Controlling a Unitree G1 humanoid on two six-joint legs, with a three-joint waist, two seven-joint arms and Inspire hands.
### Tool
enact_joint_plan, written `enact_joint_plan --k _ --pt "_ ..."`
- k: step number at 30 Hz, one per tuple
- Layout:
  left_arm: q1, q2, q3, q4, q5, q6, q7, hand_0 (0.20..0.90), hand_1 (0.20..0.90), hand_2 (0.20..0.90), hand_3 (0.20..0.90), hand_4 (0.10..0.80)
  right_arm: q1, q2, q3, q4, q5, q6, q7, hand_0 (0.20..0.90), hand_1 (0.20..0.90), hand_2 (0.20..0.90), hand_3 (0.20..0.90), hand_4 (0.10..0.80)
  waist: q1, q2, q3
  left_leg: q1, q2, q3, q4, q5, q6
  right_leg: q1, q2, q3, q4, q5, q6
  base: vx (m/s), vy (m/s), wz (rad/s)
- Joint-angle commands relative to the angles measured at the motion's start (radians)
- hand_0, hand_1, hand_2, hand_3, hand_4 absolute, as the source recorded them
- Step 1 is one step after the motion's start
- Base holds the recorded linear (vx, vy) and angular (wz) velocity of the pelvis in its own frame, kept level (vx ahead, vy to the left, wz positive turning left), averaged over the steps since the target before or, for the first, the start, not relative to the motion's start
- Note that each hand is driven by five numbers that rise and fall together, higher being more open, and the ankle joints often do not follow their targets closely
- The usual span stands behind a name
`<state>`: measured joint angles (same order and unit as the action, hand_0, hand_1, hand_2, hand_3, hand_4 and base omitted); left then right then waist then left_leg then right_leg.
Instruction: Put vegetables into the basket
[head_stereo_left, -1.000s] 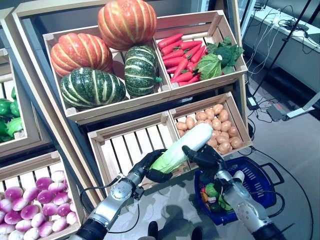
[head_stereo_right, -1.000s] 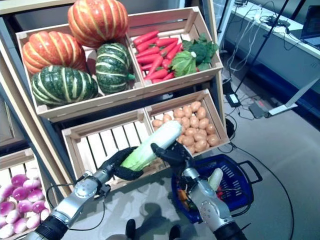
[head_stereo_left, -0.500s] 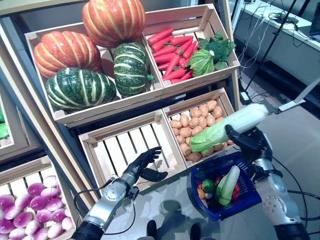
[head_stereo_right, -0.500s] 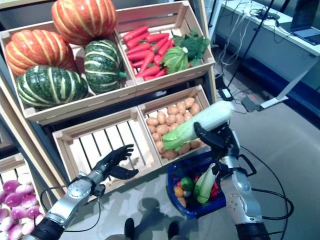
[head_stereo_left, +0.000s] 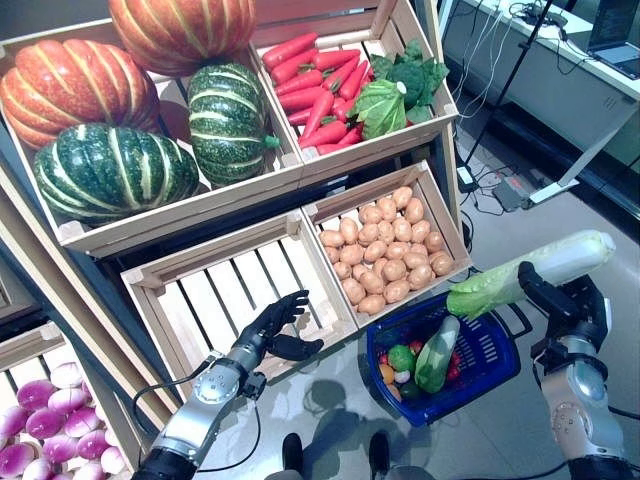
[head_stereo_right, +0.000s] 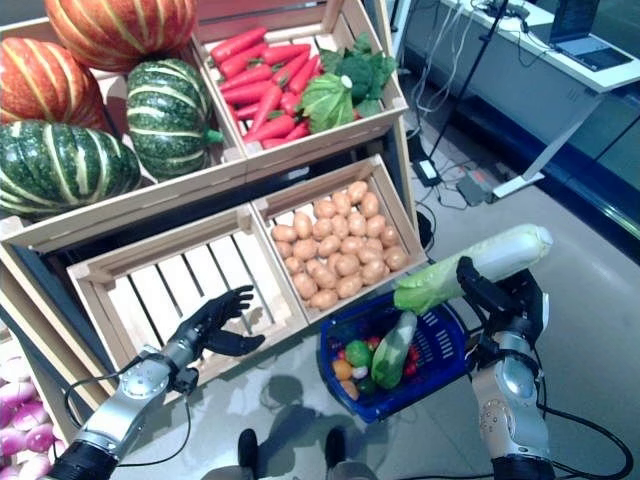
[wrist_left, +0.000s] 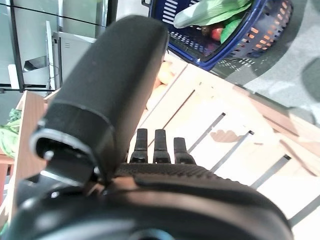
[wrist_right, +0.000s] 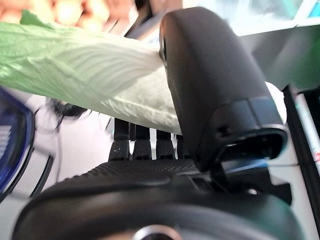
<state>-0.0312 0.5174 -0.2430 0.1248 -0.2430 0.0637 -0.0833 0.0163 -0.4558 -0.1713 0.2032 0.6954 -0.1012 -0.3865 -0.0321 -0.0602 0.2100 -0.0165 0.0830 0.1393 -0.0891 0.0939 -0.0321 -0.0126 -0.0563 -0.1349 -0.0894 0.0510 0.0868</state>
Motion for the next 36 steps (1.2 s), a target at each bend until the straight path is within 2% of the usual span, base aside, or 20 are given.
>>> enact_joint_plan --k 1,4,9,14,19,22,26,30,36 --pt "-0.103 0.063 0.072 -0.121 -0.059 -0.089 0.018 0.900 0.900 0.900 0.900 0.800 -0.104 -0.105 -0.064 -0.026 -0.037 -0.201 -0.063 0.300 0.300 0.300 0.300 0.400 0.020 -0.002 0.040 -0.018 0.030 -0.043 0.002 -0.063 -0.026 -0.007 -0.015 -0.026 0.014 0.019 0.027 -0.136 -0.087 0.00" --pt "-0.130 0.074 0.082 -0.140 -0.078 -0.108 0.029 0.900 0.900 0.900 0.900 0.800 -0.129 -0.113 -0.036 0.040 0.016 -0.220 -0.059 0.300 0.300 0.300 0.300 0.400 0.031 0.001 0.090 -0.048 0.034 -0.051 0.002 -0.048 -0.028 -0.036 -0.004 -0.031 0.032 0.017 0.019 -0.167 -0.143 0.02" --pt "-0.177 0.089 0.079 -0.174 -0.091 -0.156 0.053 0.900 0.900 0.900 0.900 0.800 -0.189 -0.112 0.003 0.133 0.143 -0.294 0.020 0.300 0.300 0.300 0.300 0.400 0.054 0.014 0.173 -0.110 0.026 -0.054 0.038 -0.030 -0.037 -0.079 -0.001 -0.054 0.066 0.013 0.008 -0.150 -0.096 0.08" --pt "-0.249 0.091 0.040 -0.183 -0.102 -0.203 0.070 0.900 0.900 0.900 0.900 0.800 -0.280 -0.098 0.051 0.211 0.232 -0.345 0.040 0.300 0.300 0.300 0.300 0.400 0.072 0.032 0.254 -0.248 0.010 -0.075 0.183 -0.042 -0.055 -0.159 -0.007 -0.081 0.156 -0.015 -0.006 -0.144 -0.073 0.09" --pt "-0.303 0.099 0.012 -0.194 -0.127 -0.245 0.096 0.900 0.900 0.900 0.900 0.800 -0.379 -0.108 0.076 0.316 0.300 -0.367 0.055 0.300 0.300 0.300 0.300 0.400 0.081 0.054 0.310 -0.375 0.000 -0.093 0.321 -0.066 -0.060 -0.262 -0.026 -0.103 0.264 -0.049 -0.020 -0.133 -0.037 0.08" --pt "-0.326 0.092 0.005 -0.190 -0.229 -0.263 0.085 0.900 0.900 0.900 0.900 0.800 -0.433 -0.113 0.080 0.376 0.341 -0.383 0.050 0.300 0.300 0.300 0.300 0.400 0.083 0.067 0.310 -0.485 -0.008 -0.099 0.423 -0.095 -0.057 -0.366 -0.052 -0.115 0.352 -0.072 -0.028 -0.102 -0.004 0.00" --pt "-0.344 0.071 -0.014 -0.187 -0.269 -0.297 0.057 0.900 0.900 0.900 0.900 0.800 -0.505 -0.130 0.072 0.456 0.385 -0.379 0.058 0.300 0.300 0.300 0.300 0.400 0.092 0.089 0.310 -0.620 -0.016 -0.109 0.544 -0.139 -0.050 -0.507 -0.084 -0.114 0.488 -0.111 -0.030 -0.076 0.030 0.05" --pt "-0.360 0.078 -0.024 -0.210 -0.324 -0.323 0.046 0.900 0.900 0.900 0.900 0.800 -0.553 -0.149 0.067 0.492 0.402 -0.378 0.017 0.300 0.300 0.300 0.300 0.400 0.100 0.105 0.310 -0.712 -0.032 -0.102 0.623 -0.173 -0.027 -0.628 -0.116 -0.106 0.608 -0.140 -0.032 -0.046 0.015 0.13" --pt "-0.361 0.078 -0.025 -0.225 -0.362 -0.332 0.025 0.900 0.900 0.900 0.900 0.800 -0.582 -0.182 0.069 0.532 0.256 -0.315 -0.125 0.300 0.300 0.300 0.300 0.400 0.104 0.117 0.310 -0.798 -0.041 -0.112 0.699 -0.197 -0.021 -0.733 -0.129 -0.080 0.707 -0.156 -0.030 0.001 0.001 -0.01"
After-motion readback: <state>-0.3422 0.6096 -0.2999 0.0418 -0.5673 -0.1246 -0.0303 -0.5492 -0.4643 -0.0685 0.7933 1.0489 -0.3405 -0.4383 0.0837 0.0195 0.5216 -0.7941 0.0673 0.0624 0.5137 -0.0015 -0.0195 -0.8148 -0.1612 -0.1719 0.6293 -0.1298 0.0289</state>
